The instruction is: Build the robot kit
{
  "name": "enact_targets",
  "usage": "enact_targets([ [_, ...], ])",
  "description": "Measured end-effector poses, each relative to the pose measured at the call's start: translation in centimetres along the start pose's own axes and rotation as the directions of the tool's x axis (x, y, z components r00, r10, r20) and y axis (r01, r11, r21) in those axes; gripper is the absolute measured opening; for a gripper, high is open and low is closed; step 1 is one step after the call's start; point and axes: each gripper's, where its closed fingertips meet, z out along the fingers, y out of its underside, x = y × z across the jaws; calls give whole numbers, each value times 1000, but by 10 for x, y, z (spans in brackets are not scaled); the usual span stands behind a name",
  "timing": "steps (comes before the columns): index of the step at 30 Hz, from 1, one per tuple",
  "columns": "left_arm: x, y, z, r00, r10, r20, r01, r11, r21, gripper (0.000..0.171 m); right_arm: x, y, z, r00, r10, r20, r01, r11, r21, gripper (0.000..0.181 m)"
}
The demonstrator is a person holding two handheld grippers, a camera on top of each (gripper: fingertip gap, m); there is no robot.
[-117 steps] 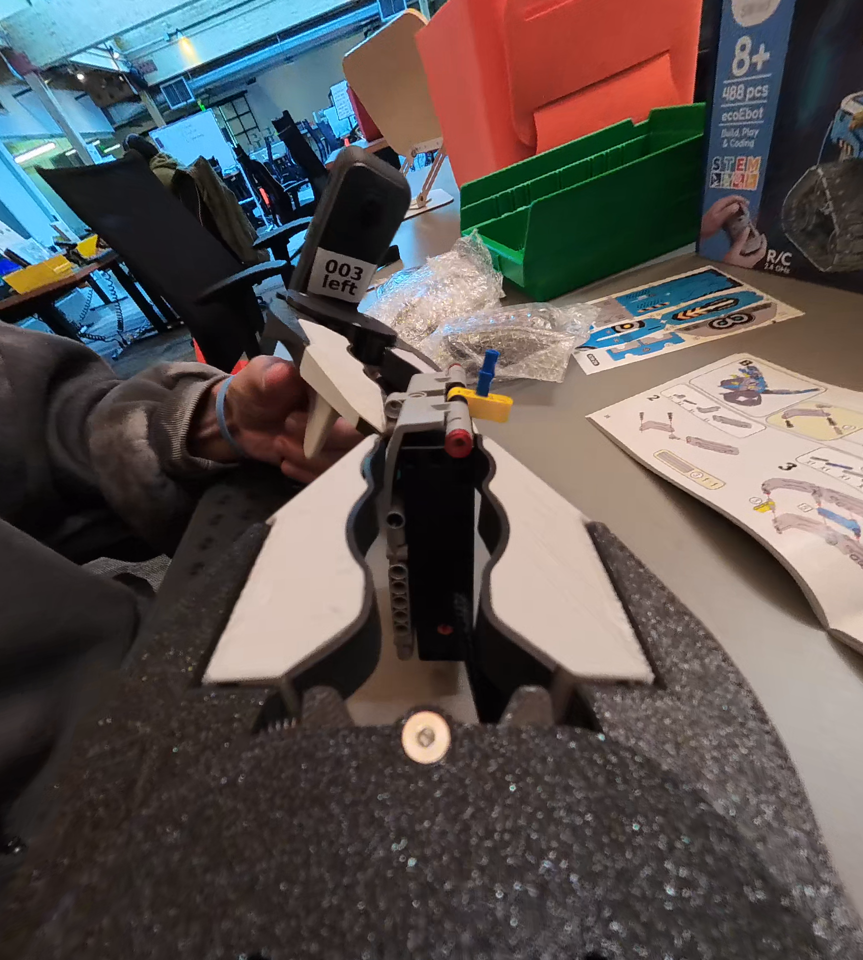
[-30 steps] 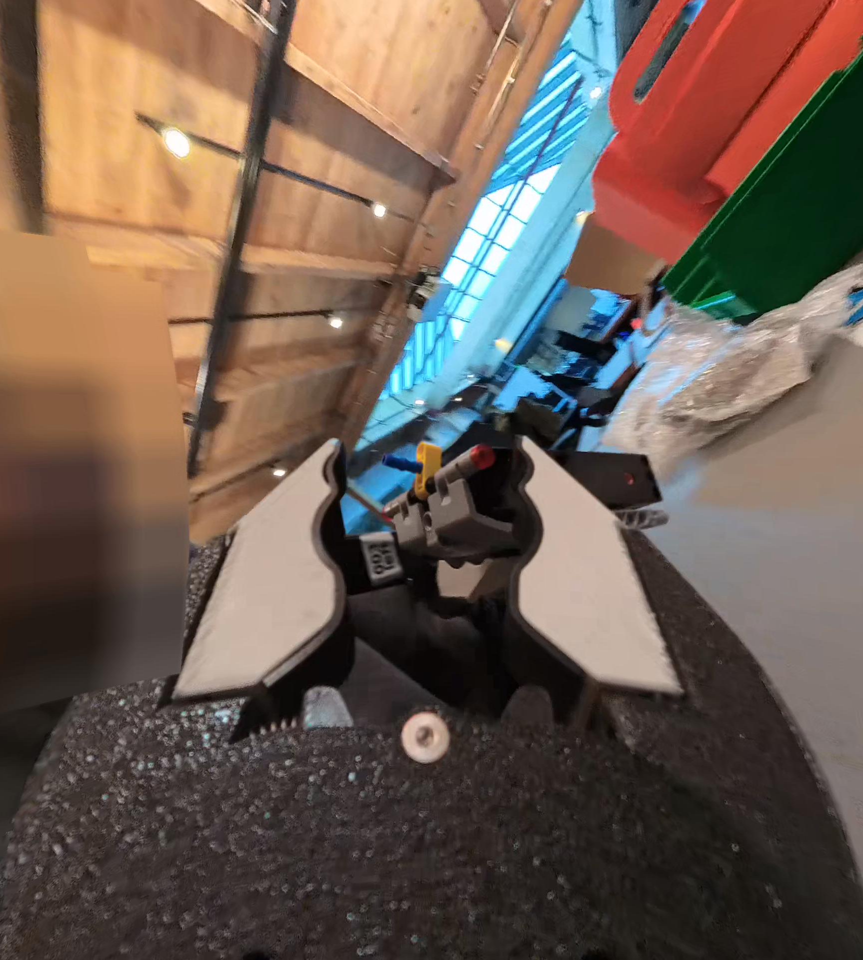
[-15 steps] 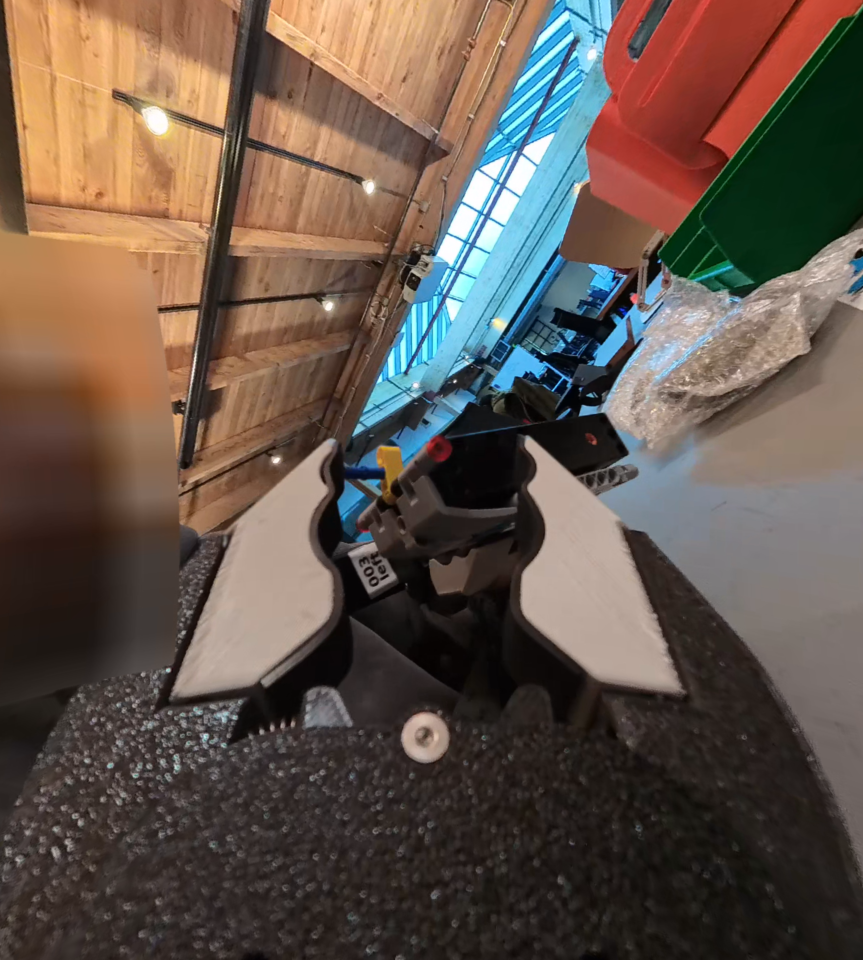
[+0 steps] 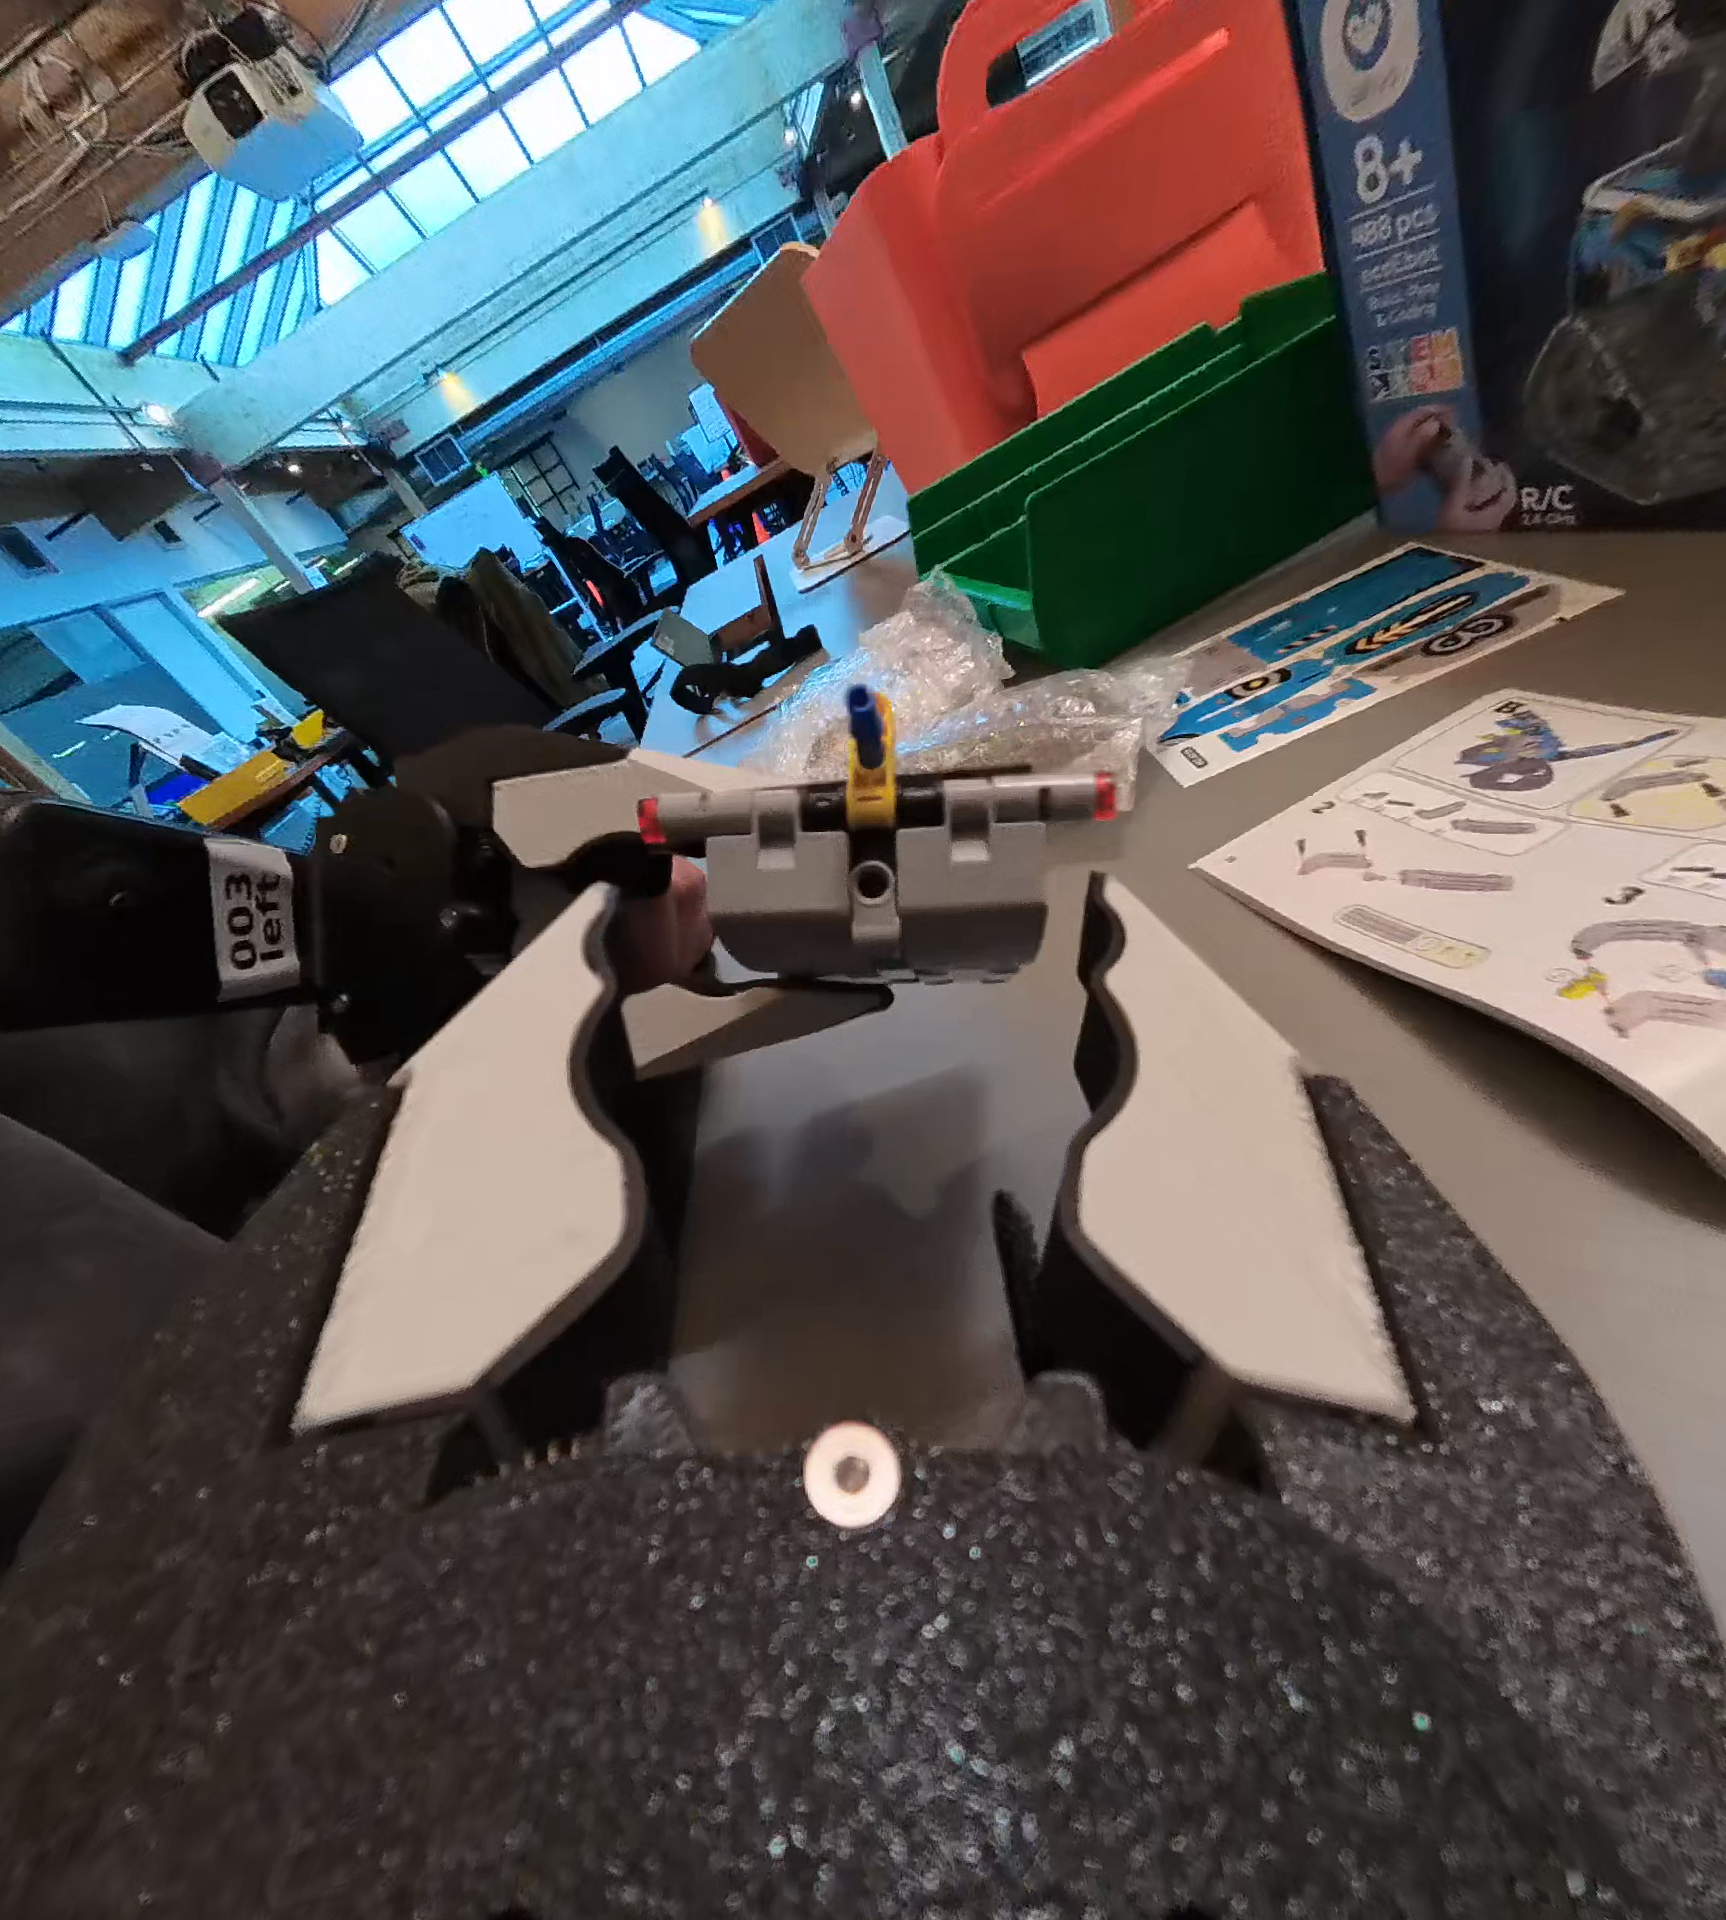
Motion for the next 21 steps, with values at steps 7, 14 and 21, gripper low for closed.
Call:
enact_targets([
  [7,16,-35,9,992,-119,-37,120,992,26,35,10,-8,-23,973,-14,-229,25,998,49,65],
  [14,59,-67,56,920,-183,-347,207,978,33,41,42,-17,-86,834,-193,-517,193,980,-54,64],
  [21,66,-65,56,850,-180,-495,284,948,141,50,57,-10,-100,868,-93,-489,92,995,-26,64],
])
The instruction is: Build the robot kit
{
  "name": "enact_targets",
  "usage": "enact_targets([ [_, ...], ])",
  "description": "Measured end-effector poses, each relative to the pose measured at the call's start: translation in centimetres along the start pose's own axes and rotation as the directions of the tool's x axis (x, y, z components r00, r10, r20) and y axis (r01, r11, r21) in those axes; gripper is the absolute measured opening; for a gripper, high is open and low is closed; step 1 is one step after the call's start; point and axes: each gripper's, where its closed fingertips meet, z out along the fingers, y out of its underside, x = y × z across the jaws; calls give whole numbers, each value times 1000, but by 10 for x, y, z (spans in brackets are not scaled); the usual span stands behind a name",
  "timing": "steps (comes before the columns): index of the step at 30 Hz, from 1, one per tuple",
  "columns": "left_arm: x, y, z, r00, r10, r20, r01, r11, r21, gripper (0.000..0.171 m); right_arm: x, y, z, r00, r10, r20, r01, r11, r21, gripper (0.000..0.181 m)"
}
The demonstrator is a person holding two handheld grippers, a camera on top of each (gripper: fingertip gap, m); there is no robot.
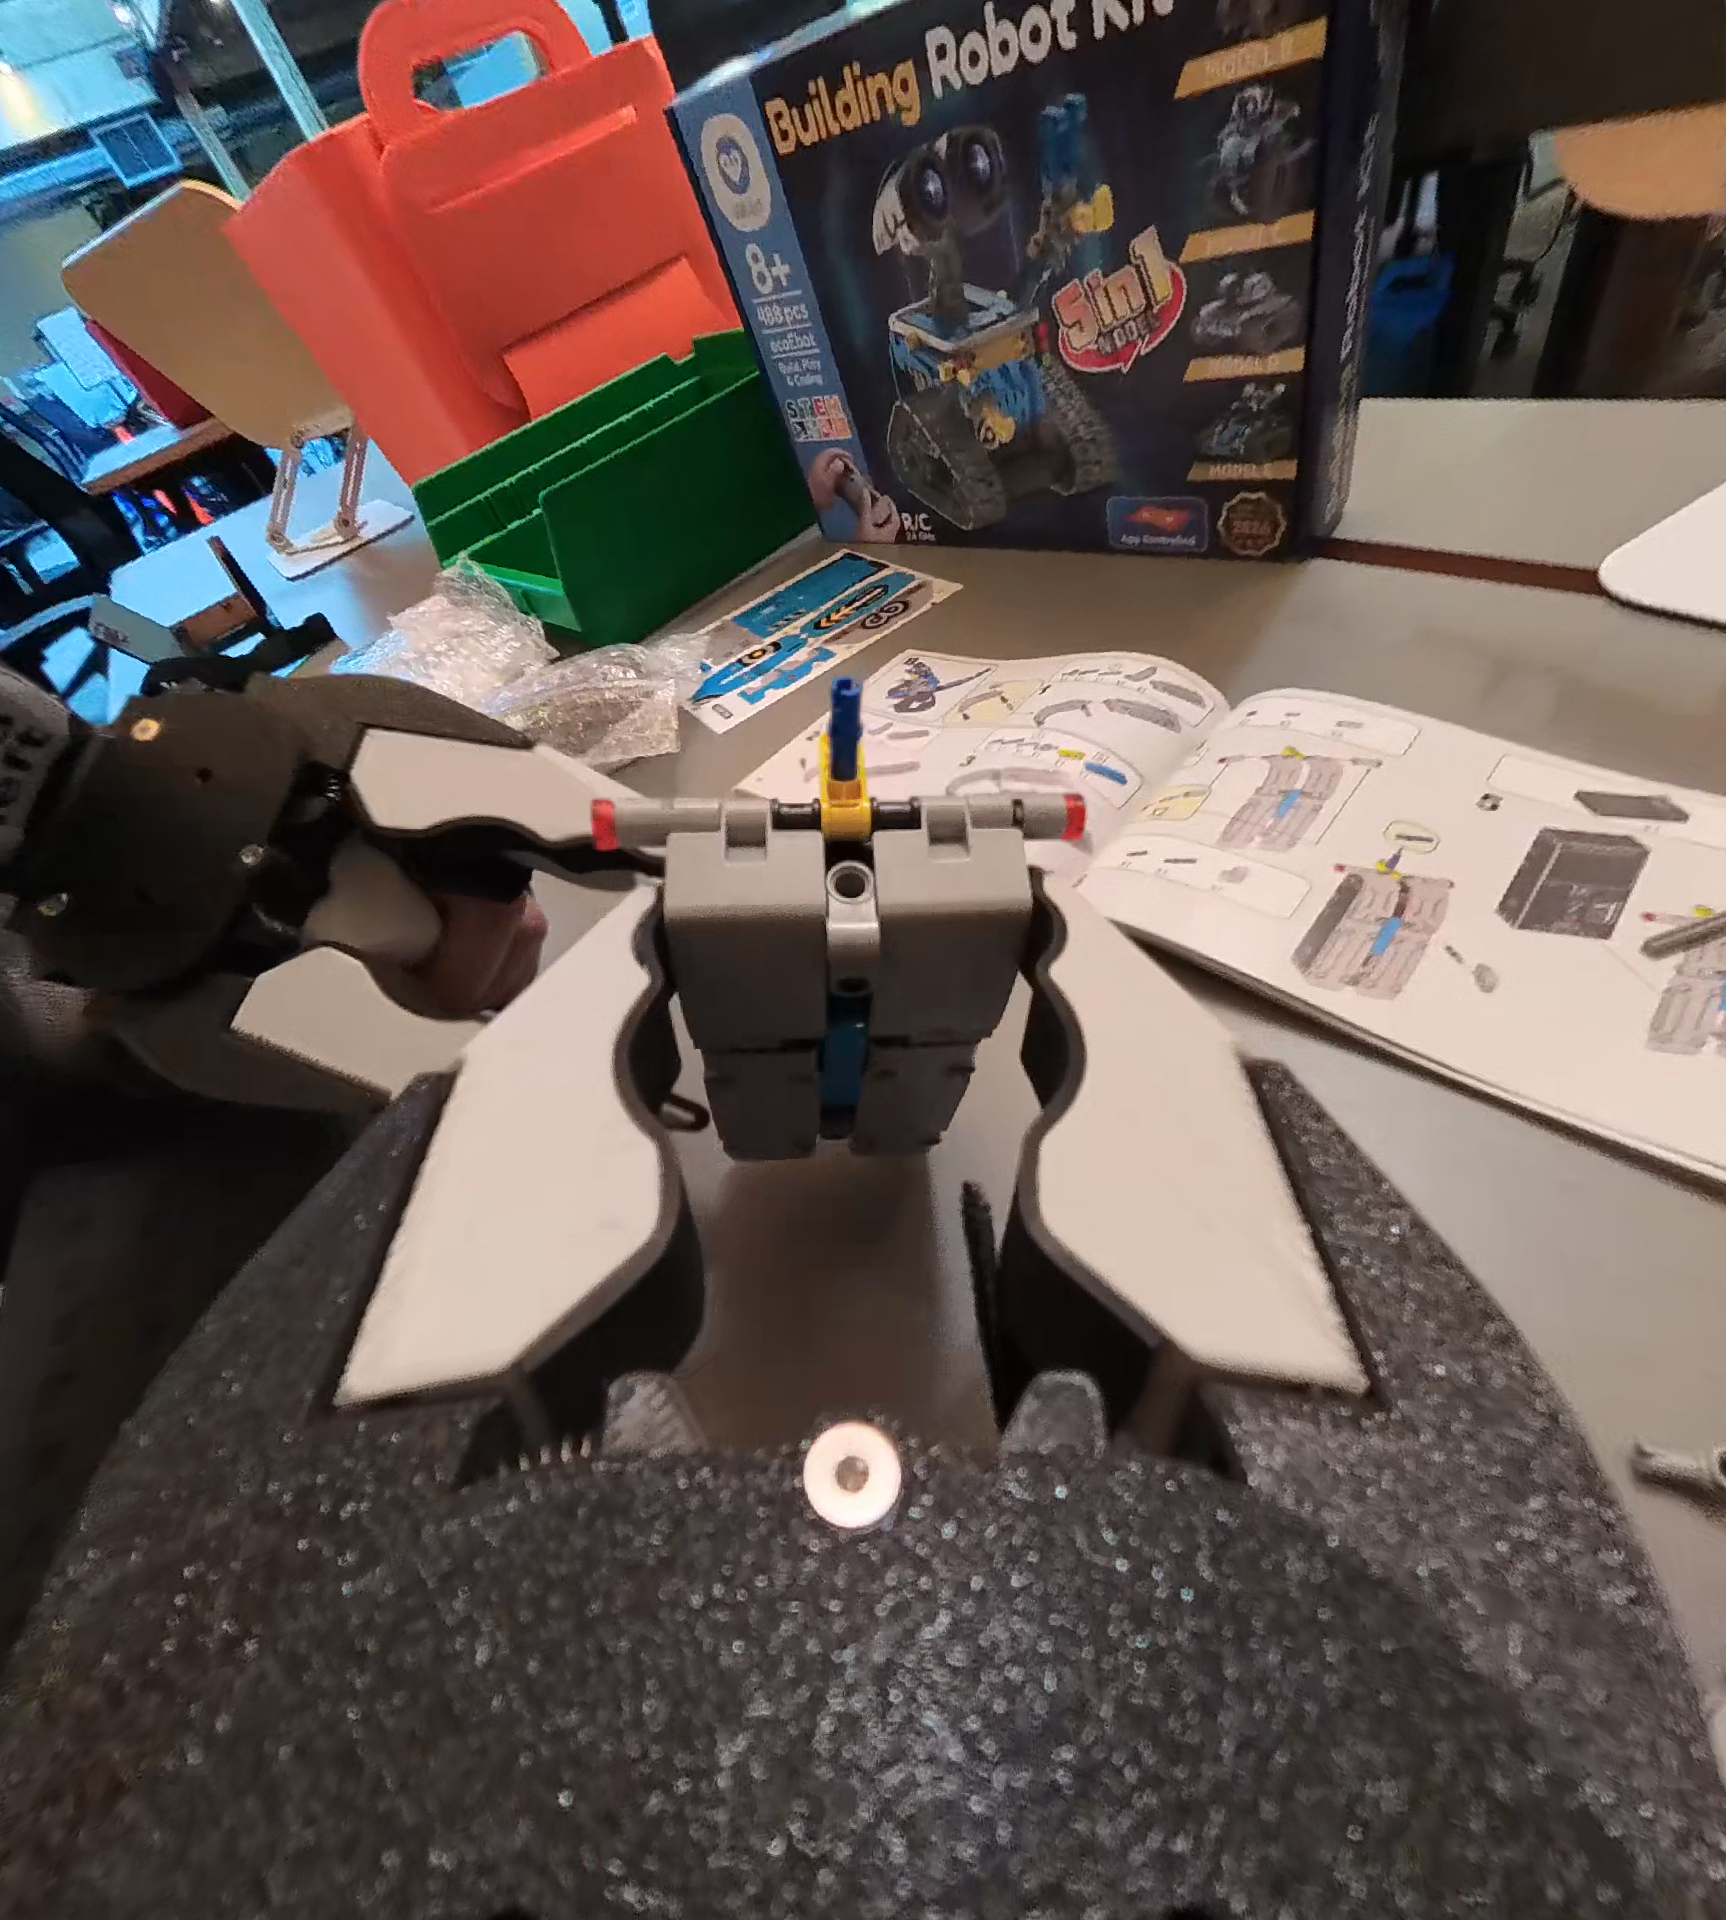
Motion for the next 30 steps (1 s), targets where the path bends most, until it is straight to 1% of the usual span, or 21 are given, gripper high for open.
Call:
enact_targets([
  [2,0,6,-3,999,-36,-32,36,999,11,49,-1,6,2,1000,-2,-1,2,1000,-26,64],
  [4,-3,11,-4,991,-113,-68,113,994,-6,49,0,10,4,999,-33,-21,32,998,-49,65],
  [6,-8,17,-4,976,-199,-90,197,980,-29,49,4,10,3,998,-42,-45,40,998,-45,65],
  [8,-14,28,-3,948,-300,-104,293,953,-78,48,12,9,-1,998,-7,-66,5,999,-32,65],
  [10,-18,38,-1,907,-405,-117,392,912,-121,48,18,8,-5,997,48,-62,-49,999,-14,65],
  [12,-21,44,0,878,-460,-131,442,885,-146,48,22,8,-7,994,97,-44,-97,995,3,64],
  [15,-26,49,2,885,-451,-114,433,888,-154,48,24,8,-9,992,120,-33,-119,993,11,64],
  [22,-25,48,3,870,-471,-143,452,880,-149,48,14,11,-8,999,46,-10,-46,999,-2,65],
  [24,-23,40,-1,869,-464,-171,450,886,-113,48,14,12,-10,999,44,-9,-44,999,-2,64],
  [27,-10,21,-7,864,-434,-256,435,899,-58,49,13,13,-11,999,51,0,-51,999,-2,65],
  [30,-6,16,-9,886,-383,-262,387,921,-38,50,8,14,-9,998,58,30,-58,998,-9,65],
])
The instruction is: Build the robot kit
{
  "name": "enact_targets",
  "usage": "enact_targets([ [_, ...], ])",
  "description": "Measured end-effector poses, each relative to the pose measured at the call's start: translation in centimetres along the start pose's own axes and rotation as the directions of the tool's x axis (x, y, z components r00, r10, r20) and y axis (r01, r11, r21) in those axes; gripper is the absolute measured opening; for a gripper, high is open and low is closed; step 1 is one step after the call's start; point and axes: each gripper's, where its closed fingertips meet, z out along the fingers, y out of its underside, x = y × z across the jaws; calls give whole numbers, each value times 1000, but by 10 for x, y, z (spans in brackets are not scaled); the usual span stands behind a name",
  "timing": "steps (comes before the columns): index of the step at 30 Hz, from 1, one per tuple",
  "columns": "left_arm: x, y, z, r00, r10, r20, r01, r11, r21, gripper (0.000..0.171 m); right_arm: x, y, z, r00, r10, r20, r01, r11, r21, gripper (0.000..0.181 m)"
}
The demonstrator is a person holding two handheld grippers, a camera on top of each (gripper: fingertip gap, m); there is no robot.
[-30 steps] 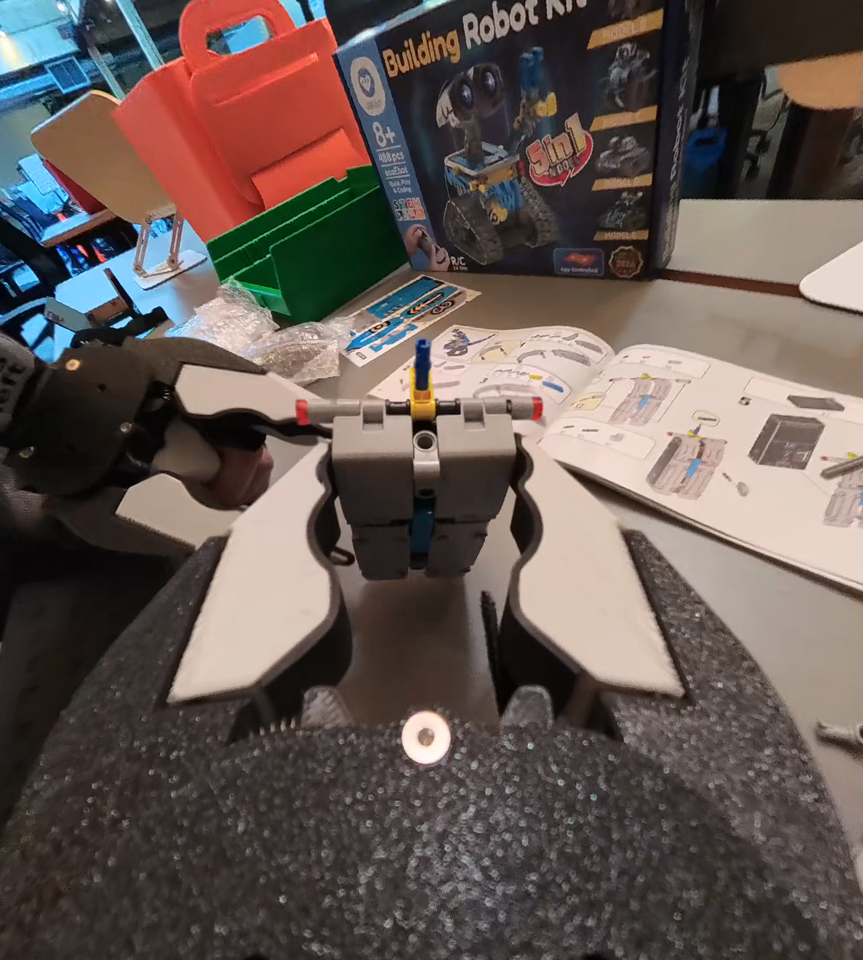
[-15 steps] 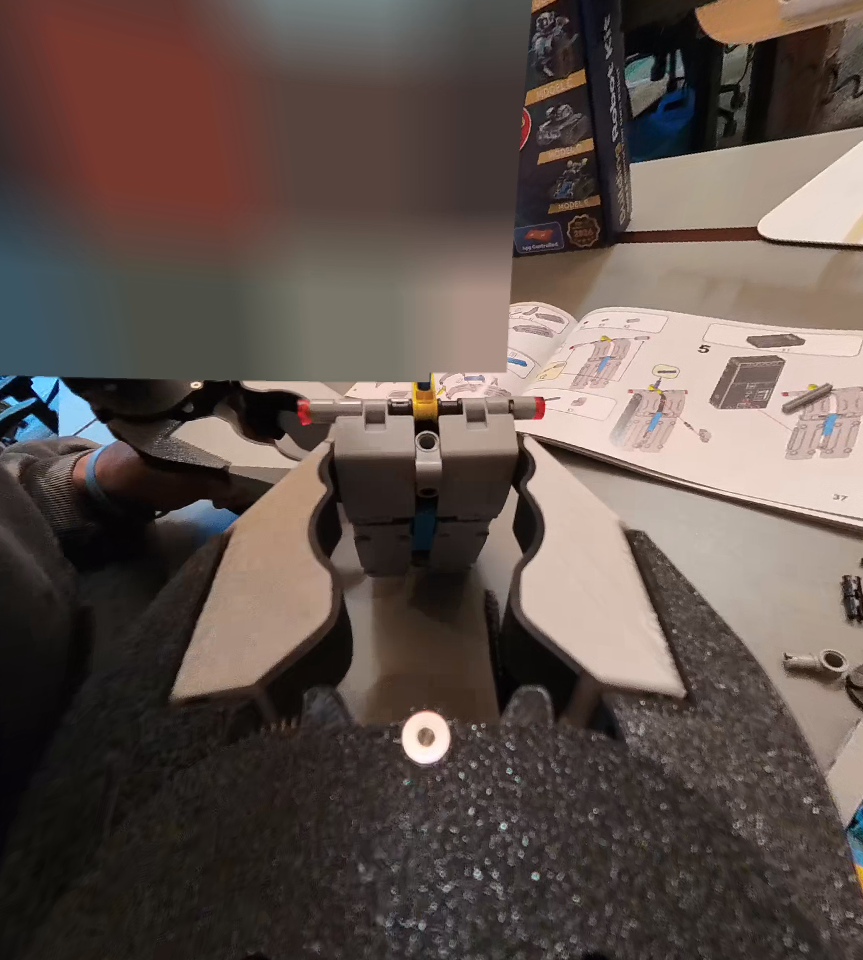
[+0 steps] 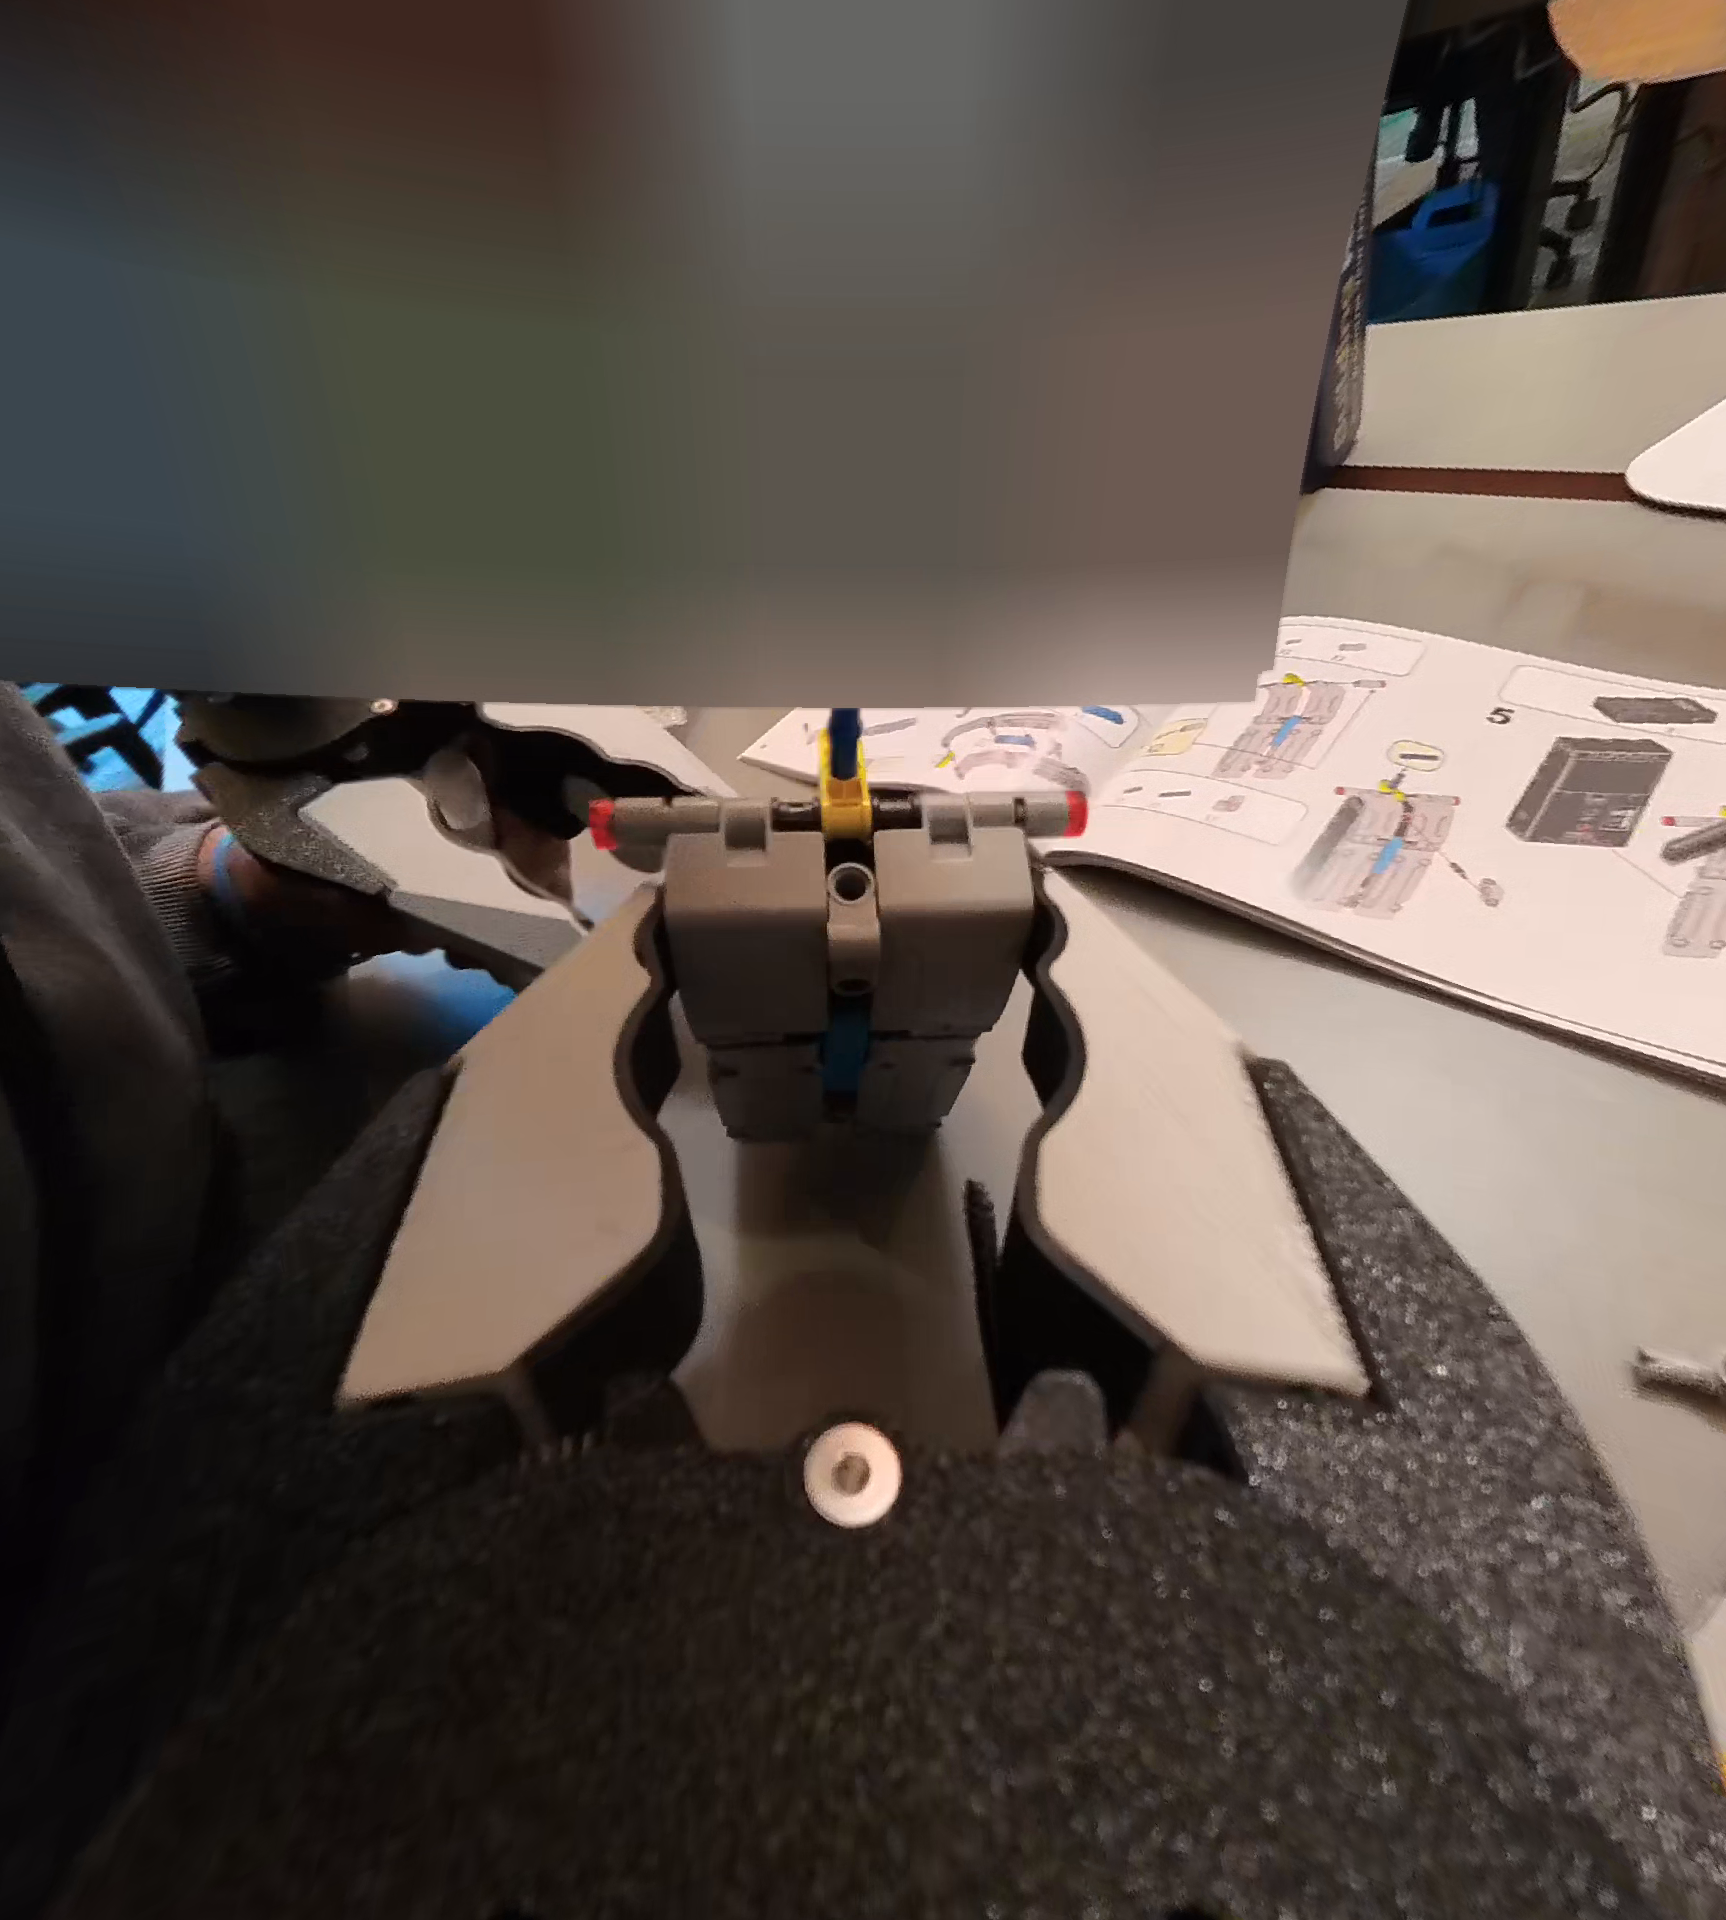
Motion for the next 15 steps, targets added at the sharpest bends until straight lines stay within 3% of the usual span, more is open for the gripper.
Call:
enact_targets([
  [5,10,-2,-1,998,-25,-63,26,1000,13,58,-21,6,7,995,-41,93,44,999,-31,65],
  [11,29,0,-1,961,-149,-232,149,989,-20,73,-52,18,13,967,-89,239,110,991,-76,64],
  [15,44,7,2,951,-119,-286,108,993,-54,74,-63,22,12,950,-58,307,90,992,-92,64],
])
